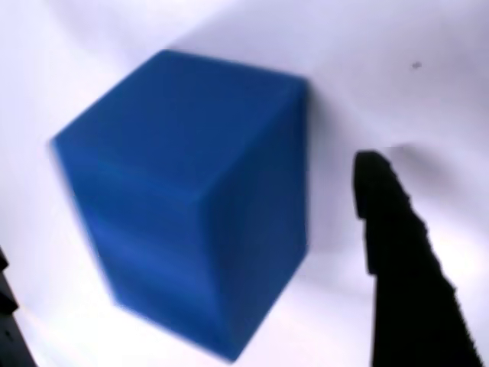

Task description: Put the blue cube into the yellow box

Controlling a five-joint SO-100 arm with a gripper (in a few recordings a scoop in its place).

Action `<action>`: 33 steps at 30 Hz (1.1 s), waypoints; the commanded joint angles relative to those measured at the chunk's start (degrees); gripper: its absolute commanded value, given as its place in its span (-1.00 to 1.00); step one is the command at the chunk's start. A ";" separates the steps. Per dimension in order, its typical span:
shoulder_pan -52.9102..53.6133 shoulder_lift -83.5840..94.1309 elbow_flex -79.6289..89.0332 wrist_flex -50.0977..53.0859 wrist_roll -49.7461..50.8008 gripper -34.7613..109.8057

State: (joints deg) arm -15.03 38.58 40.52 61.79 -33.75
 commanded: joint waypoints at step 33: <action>-3.08 12.13 -6.24 3.16 -12.39 -0.30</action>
State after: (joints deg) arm -16.35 36.12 37.88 63.11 -43.15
